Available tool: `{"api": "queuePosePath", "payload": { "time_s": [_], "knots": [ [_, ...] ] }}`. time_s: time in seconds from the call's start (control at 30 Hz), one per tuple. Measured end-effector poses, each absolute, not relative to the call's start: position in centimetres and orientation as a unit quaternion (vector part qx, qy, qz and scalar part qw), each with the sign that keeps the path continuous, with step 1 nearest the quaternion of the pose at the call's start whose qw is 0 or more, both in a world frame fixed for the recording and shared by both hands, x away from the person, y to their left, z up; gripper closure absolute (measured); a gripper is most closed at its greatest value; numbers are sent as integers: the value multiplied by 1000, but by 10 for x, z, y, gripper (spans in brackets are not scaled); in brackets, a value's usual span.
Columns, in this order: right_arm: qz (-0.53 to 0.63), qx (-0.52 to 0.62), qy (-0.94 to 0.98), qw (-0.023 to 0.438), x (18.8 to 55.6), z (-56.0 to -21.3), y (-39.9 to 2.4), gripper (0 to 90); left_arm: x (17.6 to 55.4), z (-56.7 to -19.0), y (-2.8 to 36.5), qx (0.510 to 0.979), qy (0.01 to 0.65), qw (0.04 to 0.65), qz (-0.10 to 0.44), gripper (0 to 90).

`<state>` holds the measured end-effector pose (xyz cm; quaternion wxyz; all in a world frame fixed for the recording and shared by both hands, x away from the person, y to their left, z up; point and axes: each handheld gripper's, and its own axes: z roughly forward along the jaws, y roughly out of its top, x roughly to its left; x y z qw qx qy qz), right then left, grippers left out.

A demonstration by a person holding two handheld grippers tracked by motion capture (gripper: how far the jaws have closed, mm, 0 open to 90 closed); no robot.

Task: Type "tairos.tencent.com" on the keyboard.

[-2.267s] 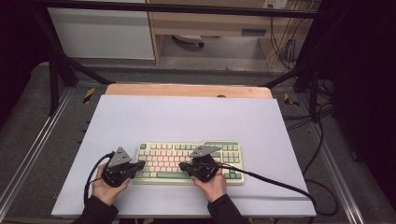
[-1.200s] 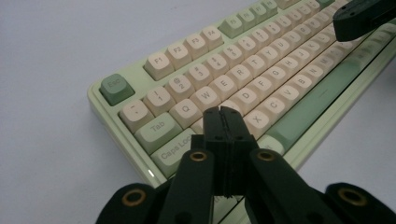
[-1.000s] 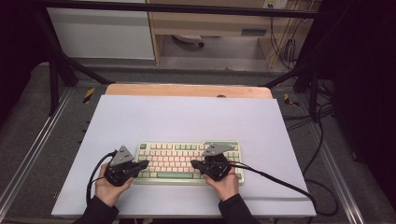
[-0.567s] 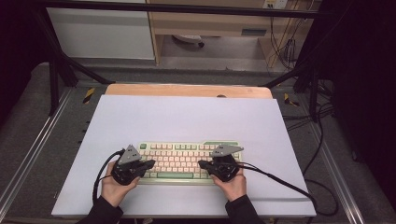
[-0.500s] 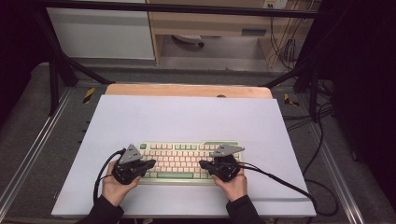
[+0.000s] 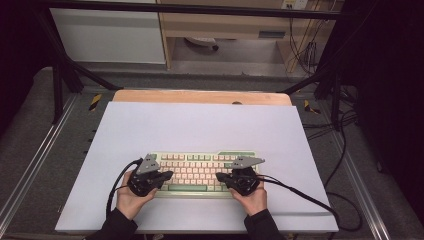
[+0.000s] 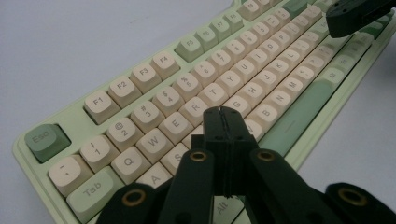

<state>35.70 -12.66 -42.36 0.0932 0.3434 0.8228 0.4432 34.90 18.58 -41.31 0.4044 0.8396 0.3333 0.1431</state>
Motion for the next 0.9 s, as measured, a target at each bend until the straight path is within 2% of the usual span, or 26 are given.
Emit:
{"api": "queuePosePath", "payload": {
  "time_s": [0.9],
  "knots": [
    [445, 342, 822, 94, 356, -423, -127, 900, 352, -428, 171, 858, 320, 378, 133, 900]
  ]
}}
